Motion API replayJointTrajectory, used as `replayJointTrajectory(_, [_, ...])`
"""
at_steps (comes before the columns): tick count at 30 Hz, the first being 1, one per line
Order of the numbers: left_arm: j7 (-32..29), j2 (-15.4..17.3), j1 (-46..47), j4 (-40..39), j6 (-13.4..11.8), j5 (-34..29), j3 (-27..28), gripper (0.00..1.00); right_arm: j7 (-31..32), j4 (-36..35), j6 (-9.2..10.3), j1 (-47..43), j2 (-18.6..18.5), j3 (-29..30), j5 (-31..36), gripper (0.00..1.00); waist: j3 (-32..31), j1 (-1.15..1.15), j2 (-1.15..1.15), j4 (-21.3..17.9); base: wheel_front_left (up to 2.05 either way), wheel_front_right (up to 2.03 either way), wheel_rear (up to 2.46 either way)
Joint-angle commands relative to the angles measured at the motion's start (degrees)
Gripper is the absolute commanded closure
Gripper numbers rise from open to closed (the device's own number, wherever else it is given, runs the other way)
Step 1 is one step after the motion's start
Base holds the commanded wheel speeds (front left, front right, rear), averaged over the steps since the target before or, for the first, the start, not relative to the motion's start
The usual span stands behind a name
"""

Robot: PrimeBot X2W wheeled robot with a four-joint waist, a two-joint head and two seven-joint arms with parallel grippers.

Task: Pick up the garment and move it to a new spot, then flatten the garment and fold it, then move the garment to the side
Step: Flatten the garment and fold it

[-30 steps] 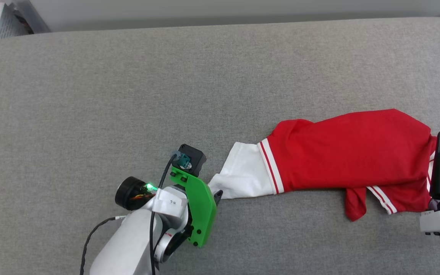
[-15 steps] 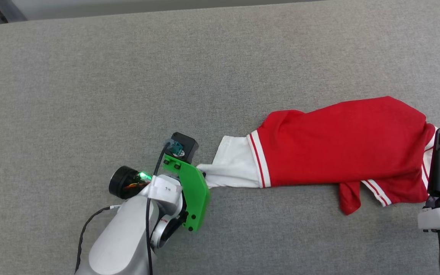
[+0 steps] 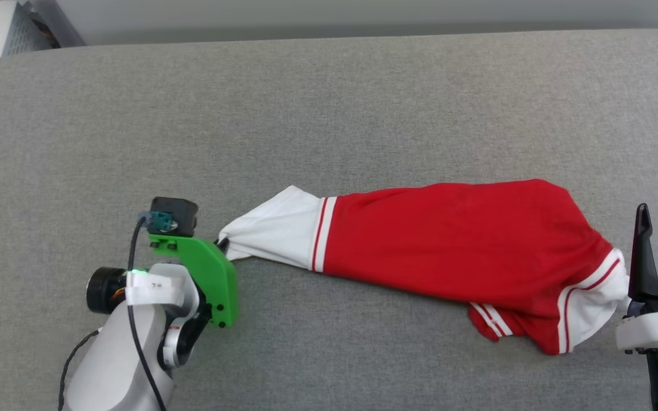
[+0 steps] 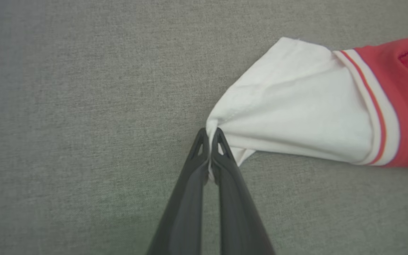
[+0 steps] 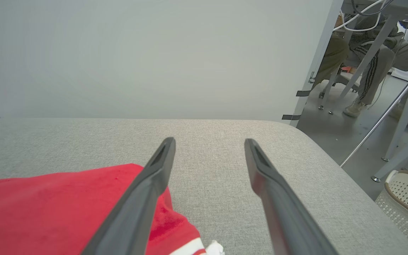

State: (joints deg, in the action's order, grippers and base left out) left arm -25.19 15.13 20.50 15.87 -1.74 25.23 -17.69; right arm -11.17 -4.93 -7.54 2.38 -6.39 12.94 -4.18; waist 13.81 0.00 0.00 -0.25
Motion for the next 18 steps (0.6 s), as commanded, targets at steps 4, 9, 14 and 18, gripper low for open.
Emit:
replayJointTrajectory(4, [0.98,1.98,-3.31,-1.11,-1.52,1.95,2.77,1.00,1.07,0.34,0.05,-1.20,-0.18,-0.64,0.59,0.00,-1.94,0.00,0.00,2.74,0.00,0.00,0.00])
replayJointTrajectory(9, [0.86,3.23,-7.82,-1.32,-2.37,3.73,4.52,1.00,2.59,0.64,0.05,-1.76,-0.24,-1.18,0.73,0.00,-2.69,0.00,0.00,4.52,0.00,0.00,0.00])
replayJointTrajectory(14, [1.75,2.22,-9.11,-0.87,-1.65,4.23,3.52,0.85,3.49,1.15,0.05,-2.05,-0.60,-1.29,0.71,0.00,-3.39,0.00,0.00,5.71,0.00,0.00,0.00])
replayJointTrajectory(18, [6.10,1.59,-8.75,-1.58,-0.29,3.52,2.83,0.00,4.42,1.67,0.05,-2.24,-1.37,-1.70,0.62,0.00,-4.53,0.00,0.00,6.76,0.00,0.00,0.00])
